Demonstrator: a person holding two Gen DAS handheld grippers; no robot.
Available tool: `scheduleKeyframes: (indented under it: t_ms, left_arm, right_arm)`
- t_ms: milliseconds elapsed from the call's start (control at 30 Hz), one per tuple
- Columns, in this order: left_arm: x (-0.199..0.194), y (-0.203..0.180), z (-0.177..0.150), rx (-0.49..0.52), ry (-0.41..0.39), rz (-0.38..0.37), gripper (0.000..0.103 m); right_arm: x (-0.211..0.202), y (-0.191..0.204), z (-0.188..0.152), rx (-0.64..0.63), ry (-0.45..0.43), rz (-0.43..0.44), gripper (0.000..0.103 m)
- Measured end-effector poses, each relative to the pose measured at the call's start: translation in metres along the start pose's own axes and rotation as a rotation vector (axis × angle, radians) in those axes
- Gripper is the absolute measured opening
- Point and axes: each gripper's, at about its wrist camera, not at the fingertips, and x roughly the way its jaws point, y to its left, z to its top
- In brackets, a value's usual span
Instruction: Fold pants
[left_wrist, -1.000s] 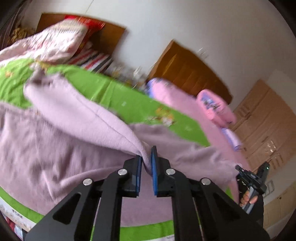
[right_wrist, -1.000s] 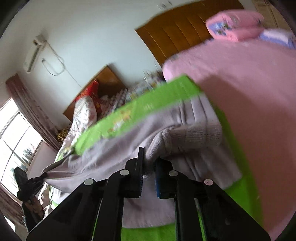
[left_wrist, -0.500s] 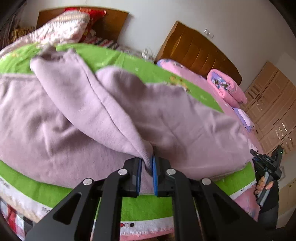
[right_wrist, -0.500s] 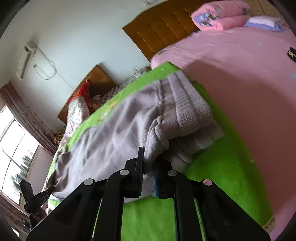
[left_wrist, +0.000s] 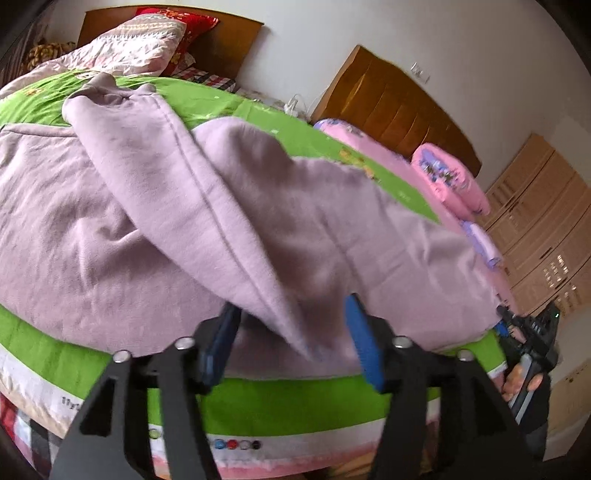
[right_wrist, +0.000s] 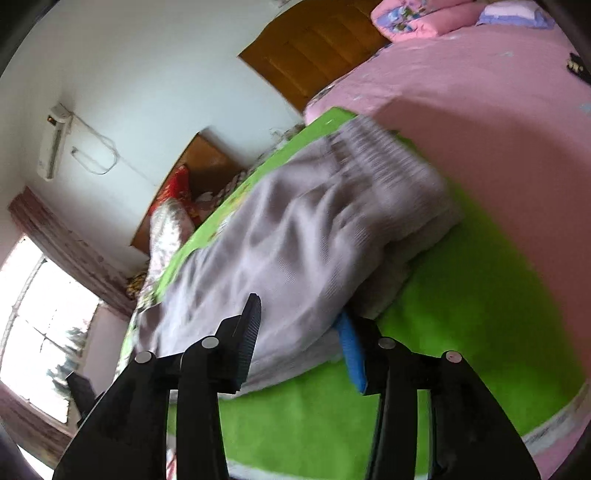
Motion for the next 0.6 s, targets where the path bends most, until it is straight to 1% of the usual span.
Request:
scheduleKeyframes:
  t_ms: [33,100,167,200,233,267,300,333,400,433,500,533,567,600]
  left_arm:
    - [0.001,-0.003,0.001,0.008,-0.004,0.004,0.062]
    - [0.005,-0.005,0.002,0.017,-0.003,0.01,0.062]
    - [0.009,-0.005,0.002,0.01,0.001,0.005,0.06]
    - [0.012,-0.005,0.001,0.012,0.0,0.01,0.059]
    - [0.012,-0.004,0.0,0.017,-0.01,0.026,0.044]
    - [0.013,-0.004,0.0,0.024,-0.011,0.051,0.025]
    - [0.012,-0.003,0.0,0.028,-0.01,0.06,0.022]
    - [0.01,-0.001,0.0,0.024,-0.019,0.051,0.02]
    - [0.004,-0.001,0.0,0.032,-0.039,0.049,0.018]
    - [0.004,-0.002,0.0,0.041,-0.036,0.056,0.018]
    - [0.01,-0.001,-0.002,0.047,-0.02,0.078,0.018]
    - [0.014,0.001,-0.003,0.043,-0.013,0.082,0.019]
    - [0.013,0.001,-0.004,0.05,-0.025,0.086,0.02]
    - [0.012,-0.001,-0.004,0.063,-0.023,0.096,0.021]
  right_arm:
    - [0.004,0.006,-0.006,-0.006,0.027,0.016,0.043]
    - [0.01,0.015,-0.014,-0.034,0.057,0.02,0.043]
    - [0.016,0.022,-0.019,-0.071,0.057,0.005,0.043]
    - [0.017,0.023,-0.019,-0.08,0.044,-0.007,0.039]
    - [0.018,0.023,-0.018,-0.084,0.034,-0.023,0.025]
    - [0.018,0.024,-0.019,-0.091,0.03,-0.033,0.02]
    - [0.014,0.026,-0.019,-0.1,0.022,-0.034,0.016]
    - [0.01,0.029,-0.02,-0.113,0.01,-0.037,0.015]
    - [0.003,0.038,-0.024,-0.147,-0.015,-0.049,0.014]
    - [0.003,0.039,-0.024,-0.15,-0.017,-0.05,0.014]
    - [0.014,0.026,-0.027,-0.122,0.016,-0.073,0.014]
    - [0.015,0.022,-0.029,-0.108,0.014,-0.061,0.011]
    - [0.014,0.017,-0.029,-0.092,0.007,-0.045,0.009]
    - [0.014,0.016,-0.028,-0.086,0.017,-0.036,0.012]
